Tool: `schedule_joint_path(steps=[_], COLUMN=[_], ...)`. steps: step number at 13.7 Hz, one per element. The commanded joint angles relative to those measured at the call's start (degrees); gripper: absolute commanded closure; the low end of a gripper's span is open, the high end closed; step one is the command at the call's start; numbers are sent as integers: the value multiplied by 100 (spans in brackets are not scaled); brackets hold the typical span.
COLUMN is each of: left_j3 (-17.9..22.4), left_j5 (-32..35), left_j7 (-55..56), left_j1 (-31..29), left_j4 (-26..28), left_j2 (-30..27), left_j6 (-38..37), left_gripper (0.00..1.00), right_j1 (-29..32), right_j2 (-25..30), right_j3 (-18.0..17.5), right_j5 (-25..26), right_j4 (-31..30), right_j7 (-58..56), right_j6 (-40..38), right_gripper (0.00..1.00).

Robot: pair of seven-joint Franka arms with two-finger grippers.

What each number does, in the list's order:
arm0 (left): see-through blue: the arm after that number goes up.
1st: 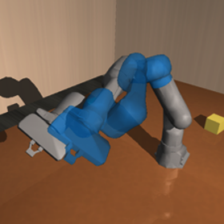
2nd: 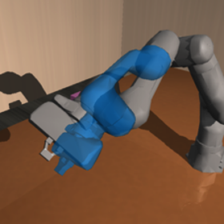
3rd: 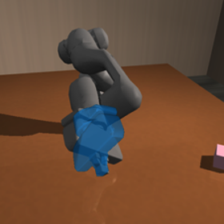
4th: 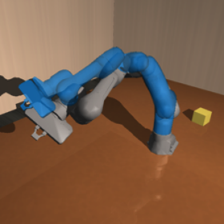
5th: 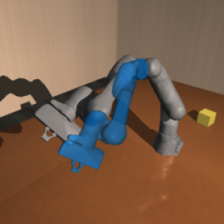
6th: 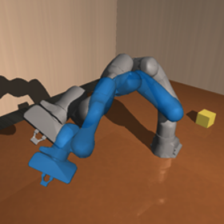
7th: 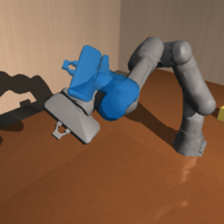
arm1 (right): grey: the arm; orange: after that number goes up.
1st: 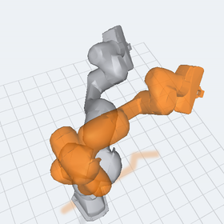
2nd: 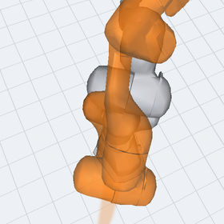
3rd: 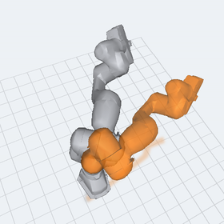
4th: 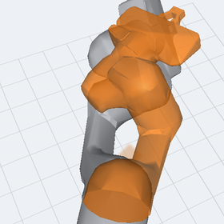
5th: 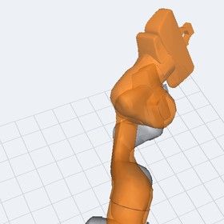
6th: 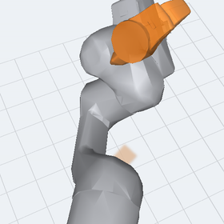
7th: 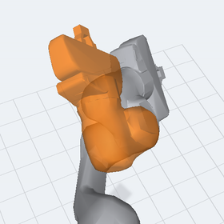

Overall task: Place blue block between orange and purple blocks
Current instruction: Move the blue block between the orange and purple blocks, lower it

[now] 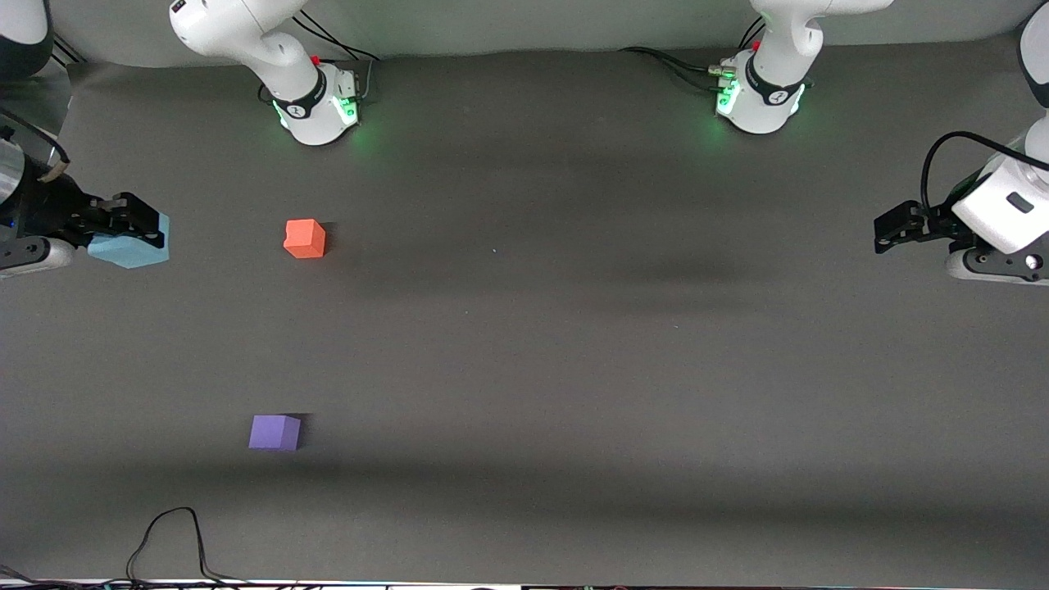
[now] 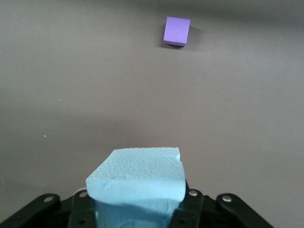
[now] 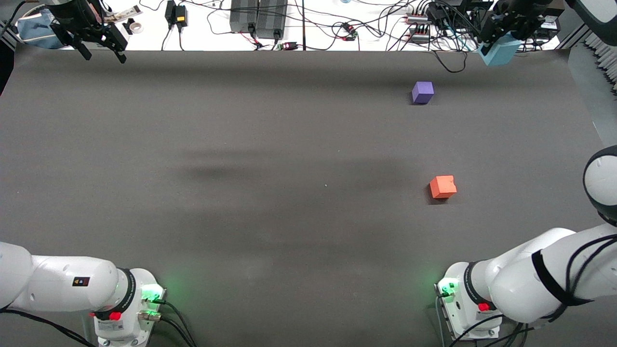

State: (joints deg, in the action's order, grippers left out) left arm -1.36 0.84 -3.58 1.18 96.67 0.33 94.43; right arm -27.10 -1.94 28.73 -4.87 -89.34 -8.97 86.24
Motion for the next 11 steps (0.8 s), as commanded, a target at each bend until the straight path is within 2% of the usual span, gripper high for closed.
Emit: schedule_joint_path(steps=[1, 3, 4, 5, 7, 11], left_j3=[5, 5, 5, 5, 4, 5], left_j5=[-67, -76, -76, -76, -76, -76], left_j7=[-47, -47, -47, -47, -47, -47], left_j1=[-3, -12, -12, -12, -12, -21], left_j4=[-105, -105, -105, -105, -105, -96], left_j2=[46, 46, 46, 46, 46, 46], left_j6=[-56, -56, -47, -47, -47, -47], left_gripper=[0, 0, 0, 0, 0, 0], right_j1=[1702, 3037, 3609, 3815, 3747, 3738], right_j2=[133, 133, 106, 89, 19, -744], right_j3=[-1567, -2822, -3342, -3582, -3593, -3602], right_j5=[57, 48, 22, 13, 4, -31], right_j4=[-189, -372, -487, -592, -760, -848], right_j7=[-228, -211, -219, -210, -158, -35], right_j6=[41, 164, 260, 392, 647, 1315], right_gripper=[51, 51, 51, 51, 51, 51])
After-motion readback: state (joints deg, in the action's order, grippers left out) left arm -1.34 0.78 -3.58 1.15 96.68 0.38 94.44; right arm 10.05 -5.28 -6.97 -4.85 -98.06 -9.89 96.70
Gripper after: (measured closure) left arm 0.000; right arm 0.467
